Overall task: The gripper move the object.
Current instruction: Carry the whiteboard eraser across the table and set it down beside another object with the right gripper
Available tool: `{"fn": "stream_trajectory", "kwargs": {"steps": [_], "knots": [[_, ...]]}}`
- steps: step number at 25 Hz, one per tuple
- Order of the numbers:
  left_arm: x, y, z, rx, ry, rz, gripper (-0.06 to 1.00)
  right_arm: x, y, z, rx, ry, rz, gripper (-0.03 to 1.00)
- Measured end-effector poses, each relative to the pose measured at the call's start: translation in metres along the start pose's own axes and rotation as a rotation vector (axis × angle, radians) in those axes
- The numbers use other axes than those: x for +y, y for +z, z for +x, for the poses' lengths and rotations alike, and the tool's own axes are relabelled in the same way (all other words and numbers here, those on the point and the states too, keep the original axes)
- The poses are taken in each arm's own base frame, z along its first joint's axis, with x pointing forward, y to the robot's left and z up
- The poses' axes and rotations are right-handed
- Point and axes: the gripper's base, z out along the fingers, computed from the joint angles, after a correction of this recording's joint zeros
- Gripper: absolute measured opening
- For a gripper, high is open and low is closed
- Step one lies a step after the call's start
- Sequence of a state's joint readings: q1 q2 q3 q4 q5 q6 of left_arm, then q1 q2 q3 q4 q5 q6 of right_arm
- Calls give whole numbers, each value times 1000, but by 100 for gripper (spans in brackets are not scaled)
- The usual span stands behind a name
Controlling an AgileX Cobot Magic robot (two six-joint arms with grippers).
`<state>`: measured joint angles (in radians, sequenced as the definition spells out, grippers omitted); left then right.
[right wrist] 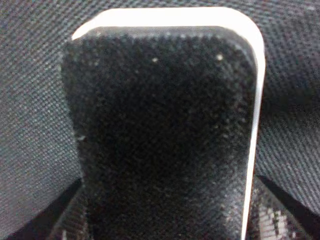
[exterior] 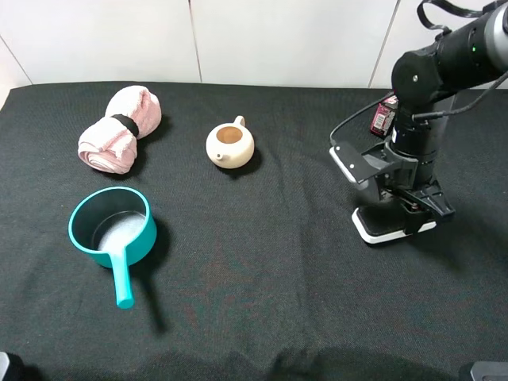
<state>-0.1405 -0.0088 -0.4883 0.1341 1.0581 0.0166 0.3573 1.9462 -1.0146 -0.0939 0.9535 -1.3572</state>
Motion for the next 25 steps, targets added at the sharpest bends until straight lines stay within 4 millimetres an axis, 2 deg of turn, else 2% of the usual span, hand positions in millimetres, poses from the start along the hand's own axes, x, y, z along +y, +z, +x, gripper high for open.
{"fn": "stream_trajectory", "kwargs": {"steps": [11,25], "knots": [[0,0,0,0,0,0,83,6,-25,2,-14,77,29,47],[0,0,0,0,0,0,83,25,-75,8,-86,345,192,47]]}}
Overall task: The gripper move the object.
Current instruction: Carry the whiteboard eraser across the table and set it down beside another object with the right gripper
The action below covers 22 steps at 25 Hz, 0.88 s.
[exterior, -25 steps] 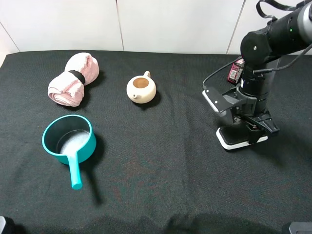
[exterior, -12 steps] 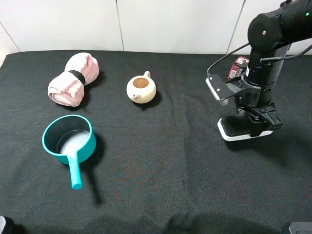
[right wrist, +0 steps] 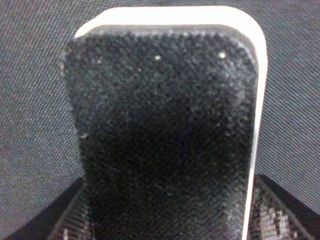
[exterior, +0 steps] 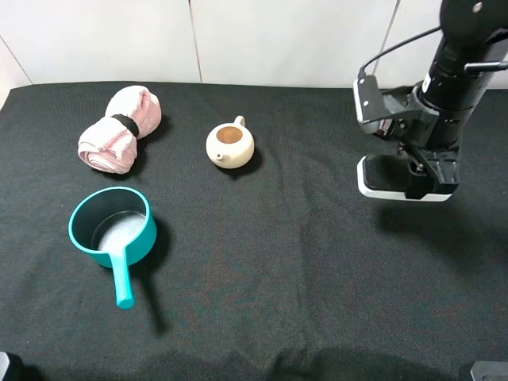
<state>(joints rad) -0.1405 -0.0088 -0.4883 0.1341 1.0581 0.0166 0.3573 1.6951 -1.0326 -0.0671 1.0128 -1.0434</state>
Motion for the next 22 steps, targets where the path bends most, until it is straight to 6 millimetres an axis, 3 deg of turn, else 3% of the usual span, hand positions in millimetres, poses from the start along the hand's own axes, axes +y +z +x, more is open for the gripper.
{"fn": "stream_trajectory", "kwargs": {"steps": [10,22], "knots": [[0,0,0,0,0,0,83,9,-38,8,-68,145,118,47],[0,0,0,0,0,0,83,14,-54,12,-112,332,162,46]]}}
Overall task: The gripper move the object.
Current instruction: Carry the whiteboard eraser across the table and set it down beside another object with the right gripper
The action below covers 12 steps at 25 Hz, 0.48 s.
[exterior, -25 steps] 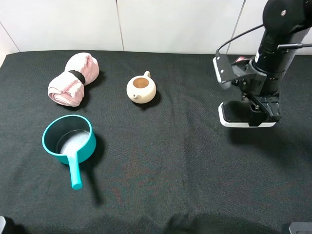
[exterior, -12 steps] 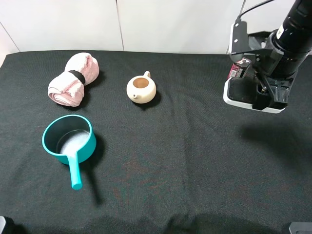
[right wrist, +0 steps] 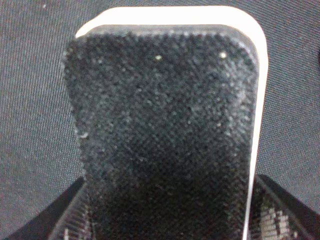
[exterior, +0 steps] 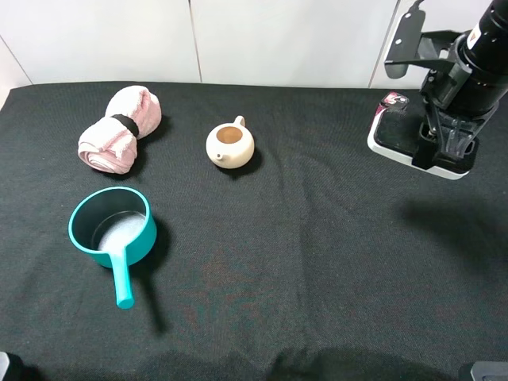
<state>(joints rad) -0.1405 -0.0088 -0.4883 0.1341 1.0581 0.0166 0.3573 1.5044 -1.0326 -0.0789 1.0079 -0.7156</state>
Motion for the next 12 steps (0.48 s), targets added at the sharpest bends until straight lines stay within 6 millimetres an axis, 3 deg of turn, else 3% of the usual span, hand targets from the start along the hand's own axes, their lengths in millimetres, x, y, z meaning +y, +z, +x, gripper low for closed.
{"fn": "stream_trajectory", "kwargs": {"steps": [12], "knots": [[0,0,0,0,0,0,83,-2,-8,-1,-53,254,48,46]]}}
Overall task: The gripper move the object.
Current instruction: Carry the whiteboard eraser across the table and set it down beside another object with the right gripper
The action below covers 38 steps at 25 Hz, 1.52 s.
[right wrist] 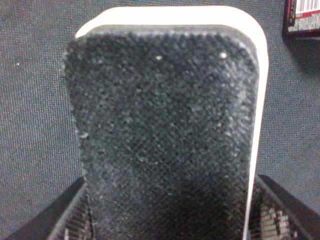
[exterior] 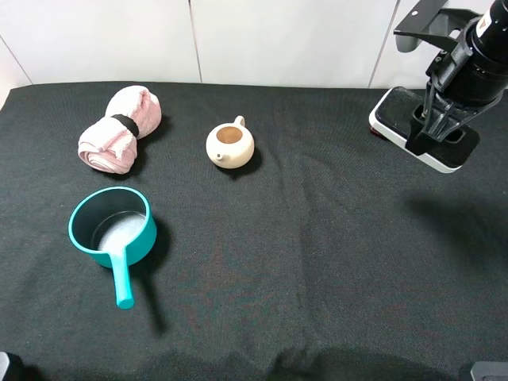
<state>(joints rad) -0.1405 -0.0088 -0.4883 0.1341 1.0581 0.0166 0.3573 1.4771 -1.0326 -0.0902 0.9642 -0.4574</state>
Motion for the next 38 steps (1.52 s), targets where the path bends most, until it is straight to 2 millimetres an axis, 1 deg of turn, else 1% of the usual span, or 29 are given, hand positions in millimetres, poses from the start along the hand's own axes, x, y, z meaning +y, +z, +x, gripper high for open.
{"fn": "stream_trajectory", "kwargs": {"steps": [5,15,20,26,33,36,38], "knots": [[0,0,0,0,0,0,83,2,0,-1,-8,65,-18,46],[0,0,0,0,0,0,83,6,0,-3,-26,142,-70,46],[0,0,0,0,0,0,83,8,0,0,3,185,-93,46],[0,0,0,0,0,0,83,11,-1,8,86,242,-135,46],[0,0,0,0,0,0,83,-4,0,19,108,315,-141,46],[0,0,0,0,0,0,83,-16,-2,21,97,346,-129,46],[0,0,0,0,0,0,83,-25,-5,20,81,359,-117,46]]}}
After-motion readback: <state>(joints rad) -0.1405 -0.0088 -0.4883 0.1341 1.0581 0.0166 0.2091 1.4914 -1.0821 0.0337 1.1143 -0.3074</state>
